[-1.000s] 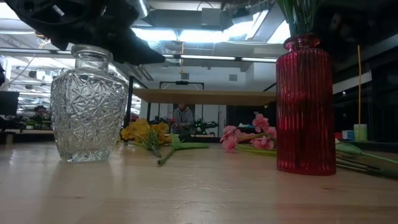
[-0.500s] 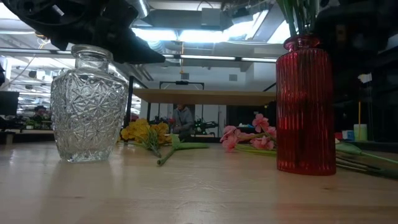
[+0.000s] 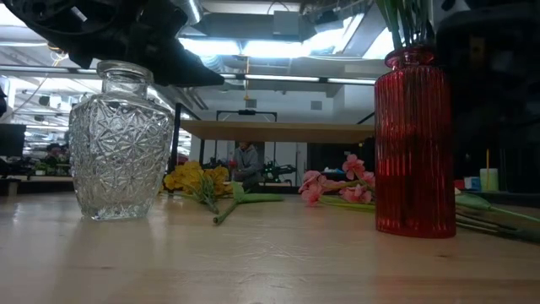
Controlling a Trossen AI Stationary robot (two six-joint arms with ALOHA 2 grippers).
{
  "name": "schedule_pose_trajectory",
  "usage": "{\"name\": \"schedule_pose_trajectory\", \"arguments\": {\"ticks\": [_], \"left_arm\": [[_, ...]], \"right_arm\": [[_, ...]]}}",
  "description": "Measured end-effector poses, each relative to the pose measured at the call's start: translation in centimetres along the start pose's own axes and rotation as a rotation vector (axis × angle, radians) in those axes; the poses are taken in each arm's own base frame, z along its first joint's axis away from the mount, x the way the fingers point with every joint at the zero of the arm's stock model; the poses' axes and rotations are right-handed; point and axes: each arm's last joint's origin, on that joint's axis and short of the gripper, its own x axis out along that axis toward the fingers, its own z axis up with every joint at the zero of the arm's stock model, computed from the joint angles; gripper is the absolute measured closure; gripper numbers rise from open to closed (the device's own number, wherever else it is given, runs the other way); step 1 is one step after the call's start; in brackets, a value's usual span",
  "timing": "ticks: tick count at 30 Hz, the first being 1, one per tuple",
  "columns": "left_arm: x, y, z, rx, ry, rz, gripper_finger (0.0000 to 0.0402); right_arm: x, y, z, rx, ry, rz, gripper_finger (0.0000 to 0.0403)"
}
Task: Pick and place flowers into a vace then onto a shelf
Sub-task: Put the pink flowers into the transparent vase
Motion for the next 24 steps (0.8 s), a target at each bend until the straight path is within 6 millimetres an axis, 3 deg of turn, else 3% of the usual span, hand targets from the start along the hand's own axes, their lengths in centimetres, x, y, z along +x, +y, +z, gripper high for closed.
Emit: {"name": "schedule_pose_trajectory", "arguments": {"ticks": [18,24], "left_arm": [[0.0,0.0,0.0,-0.002,0.001,0.003,0.0396],[0.0,0.0,0.0,-0.002,0.001,0.003,0.0399]], "right_arm": [[1.5,-0.3,-0.5,-0.007,0.018,-0.061,0.0268],[2.7,-0.2,-0.6,0.013,0.016,-0.056,0.0254]]}}
